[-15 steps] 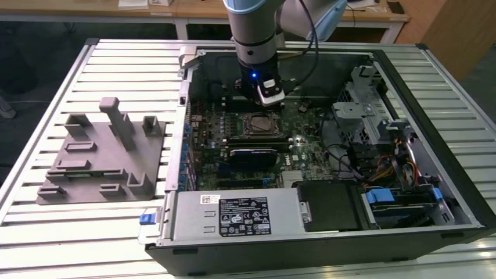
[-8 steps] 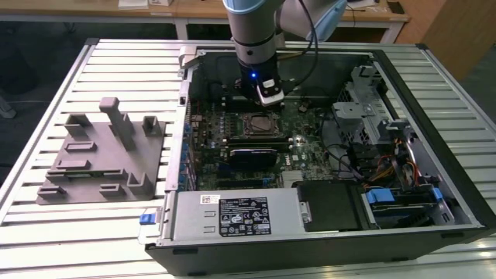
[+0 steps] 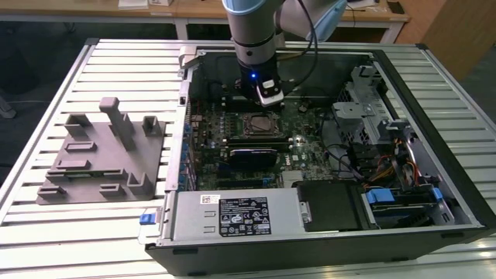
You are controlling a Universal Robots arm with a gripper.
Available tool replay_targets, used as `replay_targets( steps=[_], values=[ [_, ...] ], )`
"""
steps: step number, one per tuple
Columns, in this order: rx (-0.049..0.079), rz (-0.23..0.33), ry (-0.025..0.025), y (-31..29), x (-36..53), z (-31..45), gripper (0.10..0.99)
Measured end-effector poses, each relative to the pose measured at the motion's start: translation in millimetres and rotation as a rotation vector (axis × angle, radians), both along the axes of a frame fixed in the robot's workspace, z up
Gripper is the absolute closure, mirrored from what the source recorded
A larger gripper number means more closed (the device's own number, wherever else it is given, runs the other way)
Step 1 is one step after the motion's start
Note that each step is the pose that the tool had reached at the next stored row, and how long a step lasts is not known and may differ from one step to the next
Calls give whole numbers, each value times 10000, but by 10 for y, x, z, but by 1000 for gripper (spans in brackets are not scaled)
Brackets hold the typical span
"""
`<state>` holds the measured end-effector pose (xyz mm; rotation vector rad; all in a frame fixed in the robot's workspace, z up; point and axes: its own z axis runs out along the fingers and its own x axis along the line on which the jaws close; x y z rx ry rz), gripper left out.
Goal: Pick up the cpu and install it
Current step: 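Install the first cpu locking lever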
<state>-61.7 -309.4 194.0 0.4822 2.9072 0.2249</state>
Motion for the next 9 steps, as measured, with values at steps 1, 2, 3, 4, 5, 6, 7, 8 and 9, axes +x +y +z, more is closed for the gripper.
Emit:
replay_targets(
  steps=[1,2,3,4,5,6,7,8,9],
  values=[
    [3,0,-13,1,1,-5,980],
    [4,0,-24,1,1,-9,980],
    [2,1,-32,0,1,-11,980],
    [0,1,-39,-1,1,-13,980],
    [-1,1,-48,-2,1,-16,980],
    [0,1,-53,-3,0,-17,980],
    [-1,1,-54,-3,1,-17,980],
    [0,1,-55,-3,1,-17,980],
    [1,1,-56,-3,1,-18,980]
  ],
)
